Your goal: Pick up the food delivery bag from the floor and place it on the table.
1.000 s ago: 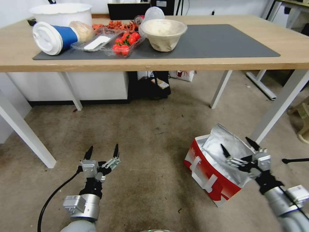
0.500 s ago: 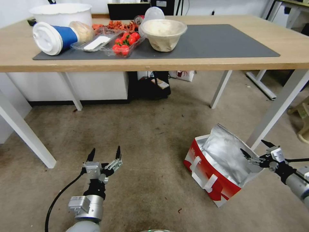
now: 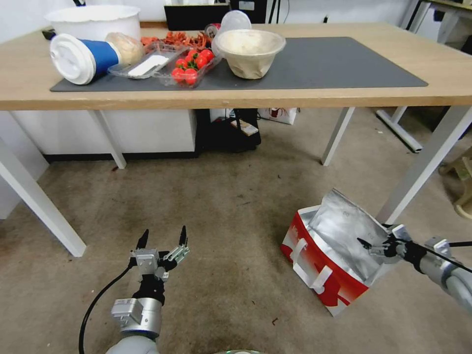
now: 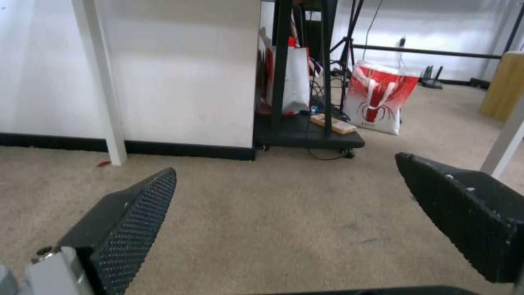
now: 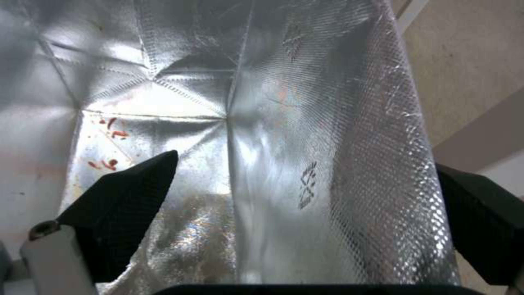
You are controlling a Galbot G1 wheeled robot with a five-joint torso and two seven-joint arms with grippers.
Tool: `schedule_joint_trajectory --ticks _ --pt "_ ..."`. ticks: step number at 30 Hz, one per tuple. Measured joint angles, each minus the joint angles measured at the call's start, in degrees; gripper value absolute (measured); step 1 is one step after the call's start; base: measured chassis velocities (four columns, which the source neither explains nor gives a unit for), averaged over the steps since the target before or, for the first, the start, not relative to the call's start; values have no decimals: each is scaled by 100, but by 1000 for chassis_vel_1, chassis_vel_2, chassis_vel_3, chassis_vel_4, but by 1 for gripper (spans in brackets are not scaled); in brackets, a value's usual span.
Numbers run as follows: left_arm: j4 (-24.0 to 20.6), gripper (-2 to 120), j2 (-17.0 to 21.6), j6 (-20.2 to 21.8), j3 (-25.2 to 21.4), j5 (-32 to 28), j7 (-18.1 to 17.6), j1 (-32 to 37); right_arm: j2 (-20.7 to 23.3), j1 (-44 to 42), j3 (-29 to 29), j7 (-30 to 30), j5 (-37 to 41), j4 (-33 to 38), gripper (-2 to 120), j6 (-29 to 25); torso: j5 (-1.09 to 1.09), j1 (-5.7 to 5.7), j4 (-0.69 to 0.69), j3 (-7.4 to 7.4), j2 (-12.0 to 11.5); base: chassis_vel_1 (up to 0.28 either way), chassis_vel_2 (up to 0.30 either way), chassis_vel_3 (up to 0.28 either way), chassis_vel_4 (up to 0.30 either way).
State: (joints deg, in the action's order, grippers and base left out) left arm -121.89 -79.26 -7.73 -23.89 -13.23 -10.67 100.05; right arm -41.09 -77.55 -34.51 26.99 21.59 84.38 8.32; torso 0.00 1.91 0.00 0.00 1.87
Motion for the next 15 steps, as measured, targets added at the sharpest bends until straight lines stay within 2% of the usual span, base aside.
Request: schedule_joint_trajectory --ticks 15 --pt "-43 100 -101 2 -49 33 -29 41 -56 133 31 30 -46 -77 100 -62 -1 0 1 0 1 0 0 0 0"
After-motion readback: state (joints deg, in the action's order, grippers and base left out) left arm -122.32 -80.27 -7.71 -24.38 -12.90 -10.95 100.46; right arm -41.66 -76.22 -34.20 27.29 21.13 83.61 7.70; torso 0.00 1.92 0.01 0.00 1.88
